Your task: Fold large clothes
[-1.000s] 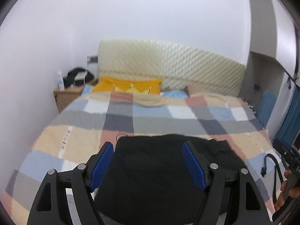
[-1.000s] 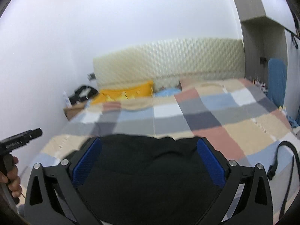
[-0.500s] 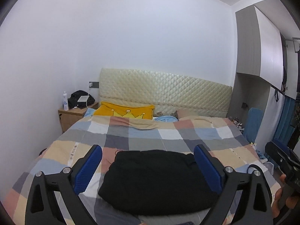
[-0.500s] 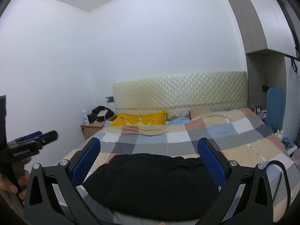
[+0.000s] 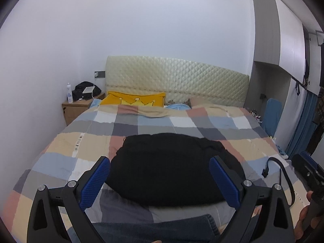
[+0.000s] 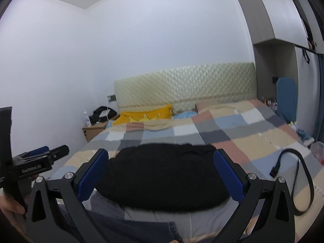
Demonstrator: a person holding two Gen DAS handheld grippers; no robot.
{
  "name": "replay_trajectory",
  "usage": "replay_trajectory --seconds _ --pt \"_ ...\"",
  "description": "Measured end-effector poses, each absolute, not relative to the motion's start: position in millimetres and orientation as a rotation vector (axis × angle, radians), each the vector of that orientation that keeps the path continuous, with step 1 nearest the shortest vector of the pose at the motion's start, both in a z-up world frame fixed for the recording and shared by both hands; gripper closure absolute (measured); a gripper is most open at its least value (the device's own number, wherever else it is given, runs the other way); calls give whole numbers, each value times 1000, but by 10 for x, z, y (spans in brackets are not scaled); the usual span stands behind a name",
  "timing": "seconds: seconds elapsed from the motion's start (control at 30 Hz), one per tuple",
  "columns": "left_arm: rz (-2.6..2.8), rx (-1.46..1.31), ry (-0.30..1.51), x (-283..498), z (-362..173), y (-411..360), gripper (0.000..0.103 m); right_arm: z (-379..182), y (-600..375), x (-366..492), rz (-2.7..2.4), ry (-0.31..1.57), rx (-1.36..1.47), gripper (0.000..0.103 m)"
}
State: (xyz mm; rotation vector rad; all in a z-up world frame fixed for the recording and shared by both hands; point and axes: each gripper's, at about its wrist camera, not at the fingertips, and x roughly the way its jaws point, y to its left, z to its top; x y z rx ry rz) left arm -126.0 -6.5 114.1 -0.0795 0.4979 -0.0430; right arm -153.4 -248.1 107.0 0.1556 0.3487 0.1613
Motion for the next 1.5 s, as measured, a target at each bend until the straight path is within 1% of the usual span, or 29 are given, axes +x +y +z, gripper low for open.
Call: replay_trajectory --seconds 0.4,0.63,1.03,1.5 --pt "-24 -65 595 -1223 675 -119 4 543 -2413 -1480 147 466 102 0" --pt "-27 -53 608 -1155 614 -128 4 374 -2478 -1368 117 507 125 0" --pt "-25 -45 648 -1025 497 -111 4 298 -2451 -1290 100 529 111 0" --pt "-5 -26 642 -1025 462 -123 4 291 -2457 -1257 77 523 86 0"
